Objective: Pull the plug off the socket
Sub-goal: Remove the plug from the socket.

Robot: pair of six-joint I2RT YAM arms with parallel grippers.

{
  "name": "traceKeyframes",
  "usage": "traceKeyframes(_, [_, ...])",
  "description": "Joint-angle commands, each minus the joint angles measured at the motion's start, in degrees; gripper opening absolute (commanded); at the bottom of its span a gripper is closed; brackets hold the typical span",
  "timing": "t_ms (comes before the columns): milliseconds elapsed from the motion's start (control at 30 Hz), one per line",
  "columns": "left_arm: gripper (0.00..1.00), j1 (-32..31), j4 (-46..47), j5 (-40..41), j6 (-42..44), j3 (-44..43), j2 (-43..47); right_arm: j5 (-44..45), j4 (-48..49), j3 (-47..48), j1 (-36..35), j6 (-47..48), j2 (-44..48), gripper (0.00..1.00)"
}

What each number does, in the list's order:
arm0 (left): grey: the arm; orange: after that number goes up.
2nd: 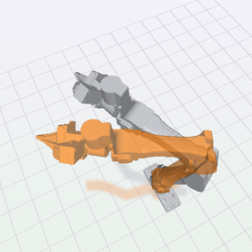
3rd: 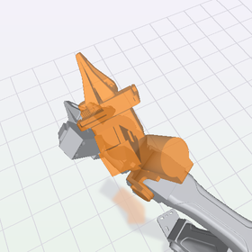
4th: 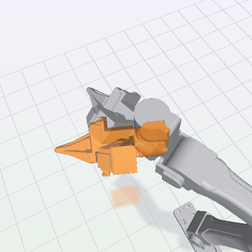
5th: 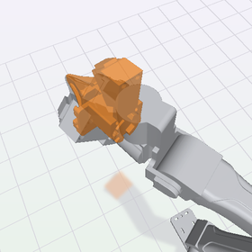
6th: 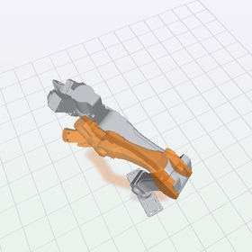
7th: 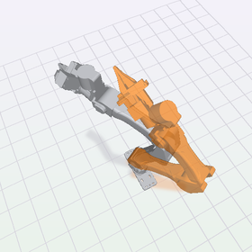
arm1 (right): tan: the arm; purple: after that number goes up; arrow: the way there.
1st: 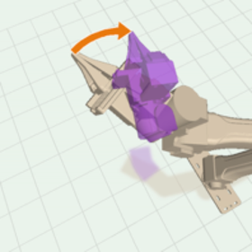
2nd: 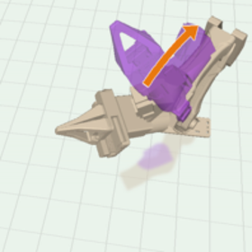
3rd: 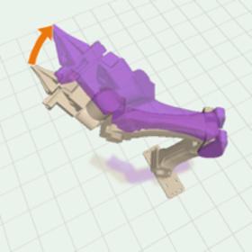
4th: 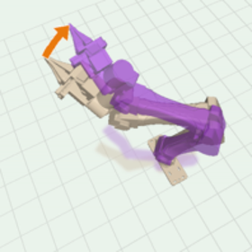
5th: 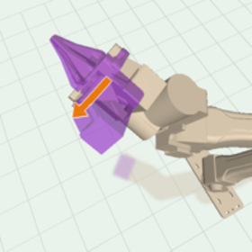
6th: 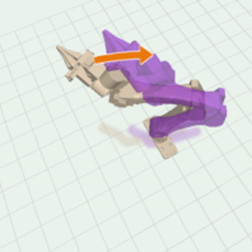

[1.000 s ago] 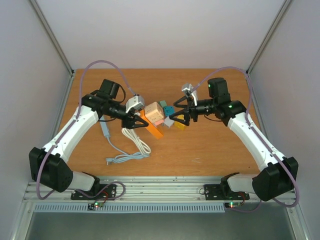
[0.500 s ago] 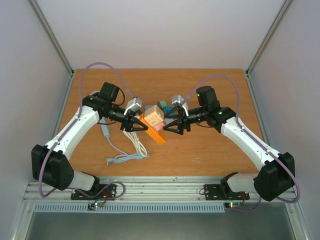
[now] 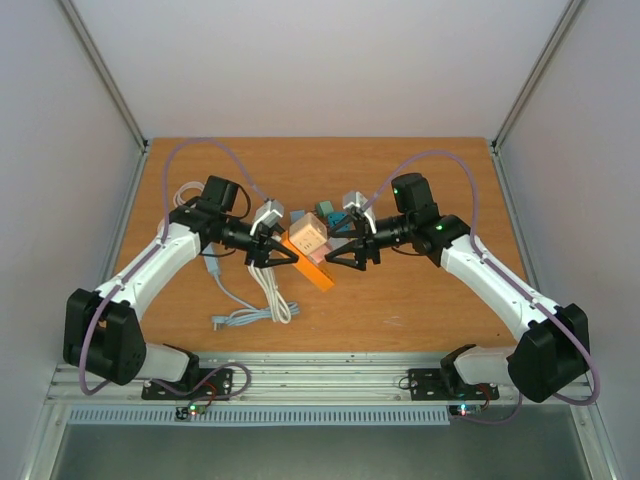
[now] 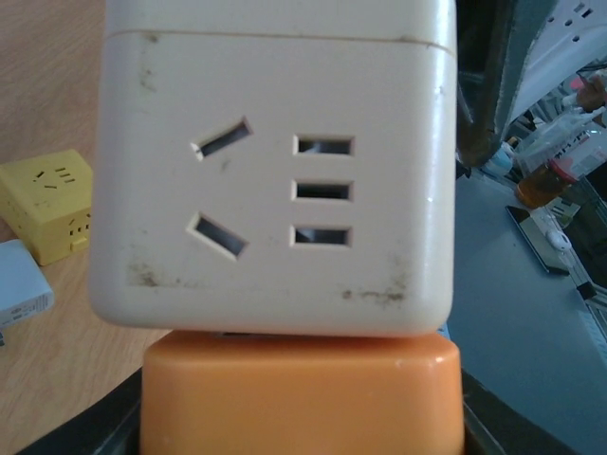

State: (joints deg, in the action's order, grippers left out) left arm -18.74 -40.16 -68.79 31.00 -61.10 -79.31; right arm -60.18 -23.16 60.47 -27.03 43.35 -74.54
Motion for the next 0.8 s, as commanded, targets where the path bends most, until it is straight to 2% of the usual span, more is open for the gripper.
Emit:
traceKeyframes(0, [0.0,0.1,5.8,-5.2,-1.4,-0.4,1.7,-1.1,2.6,0.1,-0.5,-2.2,-0.7,0.86])
traceKeyframes(233, [0.0,-0.3,0.8,-8.4,4.0,-0.9,1.4,4.5,1.1,3.0,-0.5,-4.5,-3.3,0.94])
traceKeyframes(433, [0.0,-2.7,-0.7,-6.2,5.5,-1.1,0.3,-0.3,2.1,3.2,-0.6,-6.8,-3.2,0.97])
traceKeyframes(533, [0.0,-3.8,-0.6,-4.7,5.7,-1.4,-0.6,-1.8,1.9,3.2,-0.9,-6.9,-2.8,0.97])
traceKeyframes(767, [0.0,-5.0,-0.8,-3.4,5.8,-1.7,-1.3,-1.4,0.0,3.9,-1.5,-6.1,-3.3,0.89])
